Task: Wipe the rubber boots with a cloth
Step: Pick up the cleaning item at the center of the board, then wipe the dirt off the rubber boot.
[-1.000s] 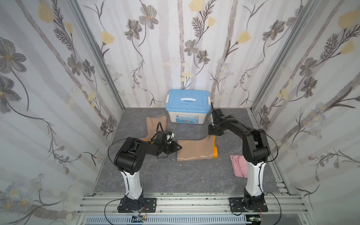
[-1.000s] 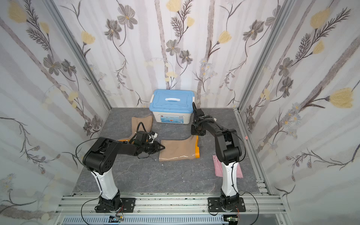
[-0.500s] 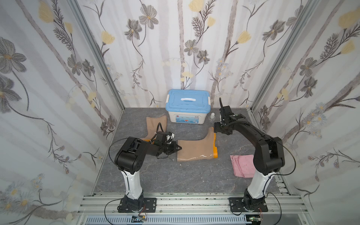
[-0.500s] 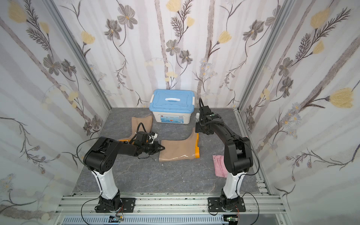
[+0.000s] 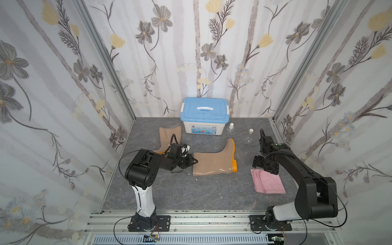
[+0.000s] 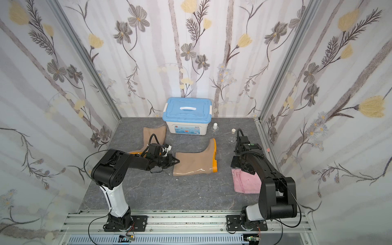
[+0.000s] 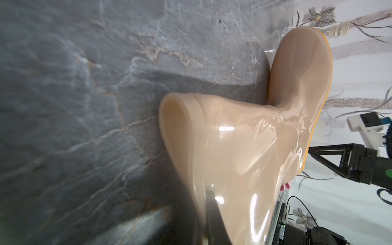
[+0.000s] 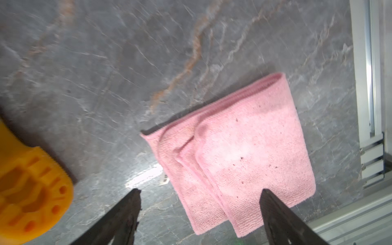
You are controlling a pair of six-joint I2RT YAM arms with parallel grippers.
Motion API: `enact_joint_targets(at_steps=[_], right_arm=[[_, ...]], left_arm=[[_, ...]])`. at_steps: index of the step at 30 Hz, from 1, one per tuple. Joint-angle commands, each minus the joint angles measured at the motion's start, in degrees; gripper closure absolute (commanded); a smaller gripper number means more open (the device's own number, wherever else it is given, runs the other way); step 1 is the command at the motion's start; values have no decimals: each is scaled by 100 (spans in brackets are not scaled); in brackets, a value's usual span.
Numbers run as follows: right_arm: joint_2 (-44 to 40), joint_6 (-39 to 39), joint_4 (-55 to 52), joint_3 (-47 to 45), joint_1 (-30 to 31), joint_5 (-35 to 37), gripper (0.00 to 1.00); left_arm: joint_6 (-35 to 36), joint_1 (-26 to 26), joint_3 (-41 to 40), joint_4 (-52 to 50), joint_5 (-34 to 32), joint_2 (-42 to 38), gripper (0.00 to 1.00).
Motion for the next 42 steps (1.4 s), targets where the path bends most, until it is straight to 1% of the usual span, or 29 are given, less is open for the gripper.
enact_joint_targets(at_steps=[1, 6, 11, 14, 16, 18, 20, 21, 22, 23, 24, 26, 28, 30, 31, 32, 34, 38, 40, 42], right_arm=[[-61, 166, 126, -214, -140, -127, 11], [237, 64, 572, -581, -372, -212, 11], [666, -91, 1043, -595, -645, -466, 12], [875, -136, 1254, -576, -683, -596, 13], [1192, -164, 1383, -542, -715, -834, 15], [1482, -193, 1561, -511, -724, -1148, 20], [1680, -229, 1616, -456, -728, -1336, 28], [1692, -307, 1640, -441, -736, -1406, 34], [1693, -357, 1656, -437, -758, -1498, 48], [1692, -402, 1635, -432, -784, -1571, 67], [1672, -428, 1602, -422, -797, -1601, 81], [1511, -499, 1546, -420, -794, -1580, 100], [1138, -571, 1483, -396, -762, -1496, 100], [446, -712, 1462, -305, -506, -1342, 100], [187, -769, 1412, -79, -321, -1216, 100], [-24, -818, 1351, 129, -51, -1084, 100], [-161, -784, 1255, 574, 461, -1069, 100], [191, -499, 1568, 1337, 1568, -1191, 100], [649, -399, 1795, 1712, 1981, -1369, 100], [1329, -309, 1960, 2159, 2316, -1633, 100]], left_arm=[[-57, -20, -65, -514, -245, 4, 100], [-14, -18, -102, -556, -345, -184, 100], [151, -22, -90, -772, -504, -393, 100], [221, -21, -104, -832, -589, -512, 100], [261, -29, -80, -897, -648, -579, 100], [313, -29, -39, -1008, -688, -610, 100], [346, -30, -11, -1083, -719, -629, 100], [353, -29, -2, -1104, -745, -643, 100], [365, -38, -2, -1119, -779, -657, 100], [385, -46, -4, -1161, -830, -685, 100], [422, -57, 16, -1214, -891, -720, 100], [516, -90, 59, -1344, -997, -780, 100], [586, -117, 66, -1415, -1052, -857, 100], [650, -169, 83, -1580, -1240, -962, 100], [670, -190, 107, -1679, -1312, -992, 100], [689, -220, 143, -1780, -1383, -997, 100], [700, -277, 219, -1943, -1519, -970, 100], [730, -419, 373, -2209, -1726, -895, 100], [738, -488, 376, -2205, -1816, -908, 100], [718, -529, 385, -2197, -1857, -933, 100]])
